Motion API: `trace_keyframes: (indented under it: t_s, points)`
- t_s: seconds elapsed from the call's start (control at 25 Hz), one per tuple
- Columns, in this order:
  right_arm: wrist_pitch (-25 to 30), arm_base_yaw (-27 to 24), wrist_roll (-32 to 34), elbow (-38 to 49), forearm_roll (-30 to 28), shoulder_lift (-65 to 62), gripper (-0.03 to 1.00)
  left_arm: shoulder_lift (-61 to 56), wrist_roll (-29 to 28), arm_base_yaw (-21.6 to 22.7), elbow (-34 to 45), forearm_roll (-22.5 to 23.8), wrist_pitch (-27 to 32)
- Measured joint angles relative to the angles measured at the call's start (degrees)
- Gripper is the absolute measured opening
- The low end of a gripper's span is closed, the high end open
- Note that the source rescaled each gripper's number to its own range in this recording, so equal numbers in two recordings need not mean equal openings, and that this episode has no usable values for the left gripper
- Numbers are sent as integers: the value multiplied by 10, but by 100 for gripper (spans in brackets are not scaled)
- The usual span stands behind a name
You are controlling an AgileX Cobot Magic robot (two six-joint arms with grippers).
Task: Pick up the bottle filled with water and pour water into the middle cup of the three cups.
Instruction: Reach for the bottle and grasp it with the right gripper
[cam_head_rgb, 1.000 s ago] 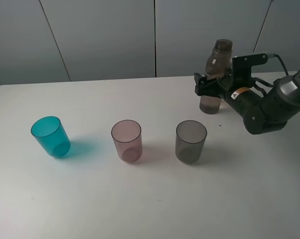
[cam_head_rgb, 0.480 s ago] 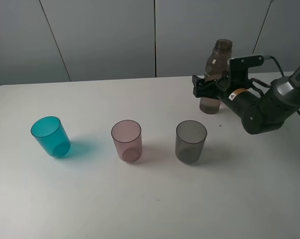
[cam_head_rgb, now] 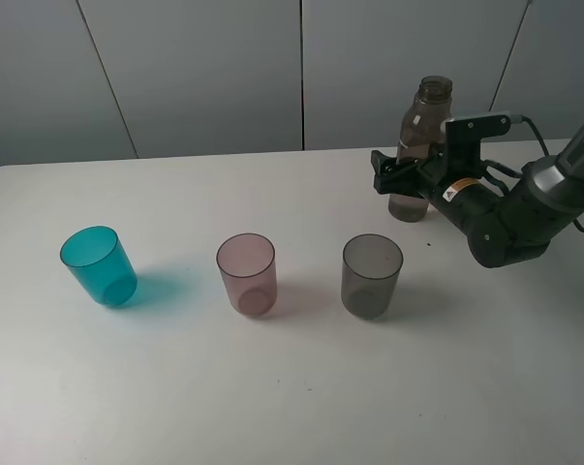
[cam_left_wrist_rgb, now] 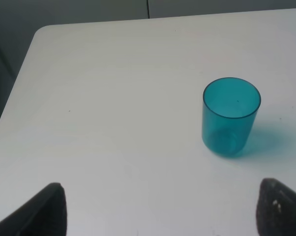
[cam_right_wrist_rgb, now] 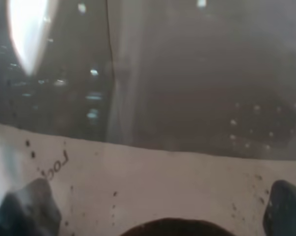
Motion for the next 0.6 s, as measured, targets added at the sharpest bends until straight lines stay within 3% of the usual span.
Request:
trace_keyframes:
  t_s: [0.04, 0.08, 0.12, 0.16, 0.2, 0.6]
  points:
    - [0, 0, 0, 0, 0, 0, 100, 0, 0, 0, 0, 0, 0]
    - [0, 0, 3, 0, 0, 0, 88, 0, 0, 0, 0, 0, 0]
    - [0, 0, 6, 0, 0, 0, 61, 0, 0, 0, 0, 0, 0]
    - [-1, 0, 8, 0, 0, 1, 22, 0, 0, 0, 0, 0, 0]
    - [-1, 0, 12, 0, 0, 1, 1, 0, 0, 0, 0, 0, 0]
    - [-1, -1, 25, 0, -25, 1, 3, 0, -1, 0, 0, 0, 0]
